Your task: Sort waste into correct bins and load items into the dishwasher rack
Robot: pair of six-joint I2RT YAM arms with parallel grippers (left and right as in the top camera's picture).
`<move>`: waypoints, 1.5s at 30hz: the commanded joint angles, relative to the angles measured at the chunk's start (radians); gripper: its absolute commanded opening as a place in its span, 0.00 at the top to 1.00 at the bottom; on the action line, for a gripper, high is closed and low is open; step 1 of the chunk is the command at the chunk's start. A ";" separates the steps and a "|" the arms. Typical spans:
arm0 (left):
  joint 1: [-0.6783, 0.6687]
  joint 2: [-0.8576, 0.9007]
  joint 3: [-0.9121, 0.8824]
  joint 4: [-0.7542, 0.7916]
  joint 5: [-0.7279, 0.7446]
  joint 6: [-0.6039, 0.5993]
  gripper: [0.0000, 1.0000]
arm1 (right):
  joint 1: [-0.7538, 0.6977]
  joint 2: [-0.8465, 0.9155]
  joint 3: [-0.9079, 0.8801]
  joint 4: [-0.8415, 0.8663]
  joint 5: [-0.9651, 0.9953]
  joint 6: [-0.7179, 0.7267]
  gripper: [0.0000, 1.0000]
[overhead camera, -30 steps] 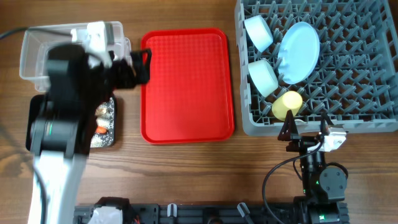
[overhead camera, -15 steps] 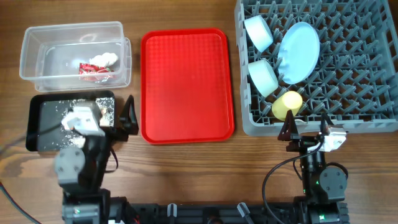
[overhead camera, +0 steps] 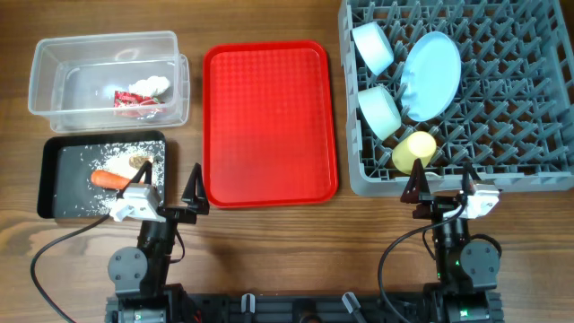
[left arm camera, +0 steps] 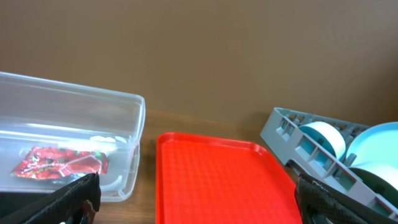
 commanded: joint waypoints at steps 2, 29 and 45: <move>-0.019 -0.029 -0.011 -0.082 -0.012 -0.014 0.00 | 0.005 -0.014 -0.004 0.002 0.010 0.007 0.00; -0.026 -0.026 -0.011 -0.119 -0.013 -0.013 0.00 | 0.005 -0.014 -0.004 0.002 0.010 0.007 0.00; -0.026 -0.026 -0.011 -0.119 -0.013 -0.013 0.00 | 0.005 -0.014 -0.004 0.002 0.010 0.007 0.00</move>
